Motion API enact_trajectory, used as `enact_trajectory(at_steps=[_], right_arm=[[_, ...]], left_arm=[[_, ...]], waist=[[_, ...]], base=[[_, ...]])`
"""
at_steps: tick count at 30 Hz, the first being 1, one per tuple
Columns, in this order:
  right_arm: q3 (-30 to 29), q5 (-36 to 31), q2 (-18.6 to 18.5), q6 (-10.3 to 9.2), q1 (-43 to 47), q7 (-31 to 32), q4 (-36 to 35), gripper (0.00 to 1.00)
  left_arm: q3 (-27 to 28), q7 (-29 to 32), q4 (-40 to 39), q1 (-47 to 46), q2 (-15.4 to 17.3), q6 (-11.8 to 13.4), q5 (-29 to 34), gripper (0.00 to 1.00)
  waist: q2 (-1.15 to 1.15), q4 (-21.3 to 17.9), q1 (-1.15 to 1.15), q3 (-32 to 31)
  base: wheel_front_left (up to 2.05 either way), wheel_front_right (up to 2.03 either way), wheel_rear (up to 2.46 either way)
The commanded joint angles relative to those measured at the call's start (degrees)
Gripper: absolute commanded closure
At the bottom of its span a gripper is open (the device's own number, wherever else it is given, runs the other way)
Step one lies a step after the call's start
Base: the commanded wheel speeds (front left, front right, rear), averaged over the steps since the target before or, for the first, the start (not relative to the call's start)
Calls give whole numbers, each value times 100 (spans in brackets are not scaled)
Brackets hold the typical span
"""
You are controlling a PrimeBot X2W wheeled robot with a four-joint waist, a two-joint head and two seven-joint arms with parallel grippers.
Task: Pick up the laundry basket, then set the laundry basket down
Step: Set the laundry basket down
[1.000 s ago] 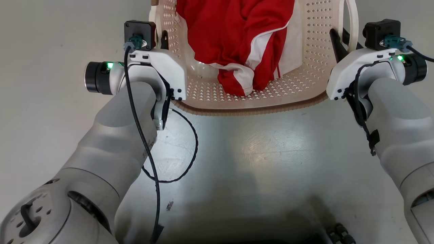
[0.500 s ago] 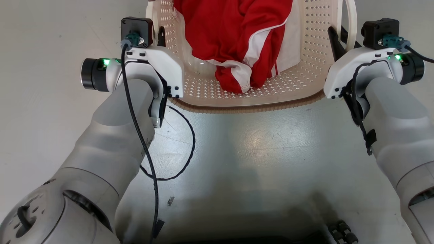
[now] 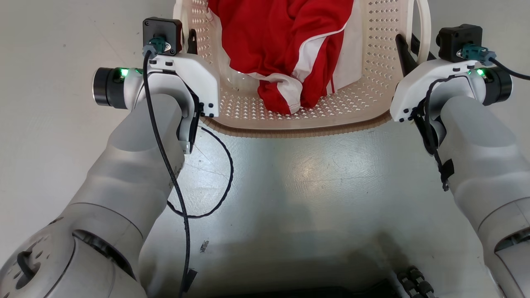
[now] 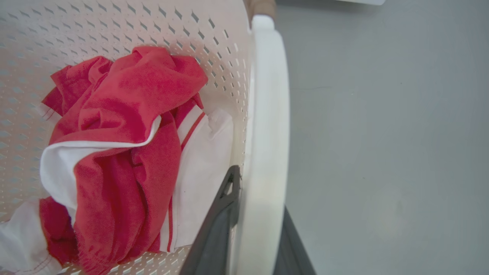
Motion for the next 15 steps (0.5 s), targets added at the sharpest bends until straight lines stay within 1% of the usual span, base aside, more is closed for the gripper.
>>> enact_trajectory(at_steps=[1,2,3,4,5,6,8,11,15], right_arm=[[16,-100,138,41,351,-52,-68,100],[-20,-109,142,41,355,-47,-68,100],[-73,-103,146,41,361,-46,-68,89],[-73,-103,146,41,361,-46,-68,89],[-117,-110,149,41,367,-44,-68,52],[-149,-129,151,41,373,-42,-68,0],[-226,-173,151,41,373,-44,-68,0],[-342,-224,168,41,402,-58,-68,0],[-512,-215,214,41,507,-85,-68,0]], left_arm=[[34,-28,-17,17,56,-63,131,100],[37,-28,-6,18,56,-58,140,100],[53,-28,-3,19,56,-53,138,60],[53,-28,-3,19,56,-53,138,60],[67,-28,-9,16,56,-49,142,25],[71,-28,-6,10,56,-28,162,0],[100,-28,3,9,56,15,197,0],[152,-28,19,30,56,16,225,0],[300,-28,-21,144,78,83,288,0]], waist=[[0,-9,0,-2],[0,-11,0,-2],[0,-12,0,-3],[0,-12,0,-3],[0,-11,0,-4],[0,-9,0,-6],[0,-5,0,-17],[0,12,0,-71],[0,25,0,-268]], base=[[0,0,0],[0,0,0],[0,0,0],[0,0,0],[0,0,0],[0,0,0],[0,0,0],[0,0,0],[0,0,0]])
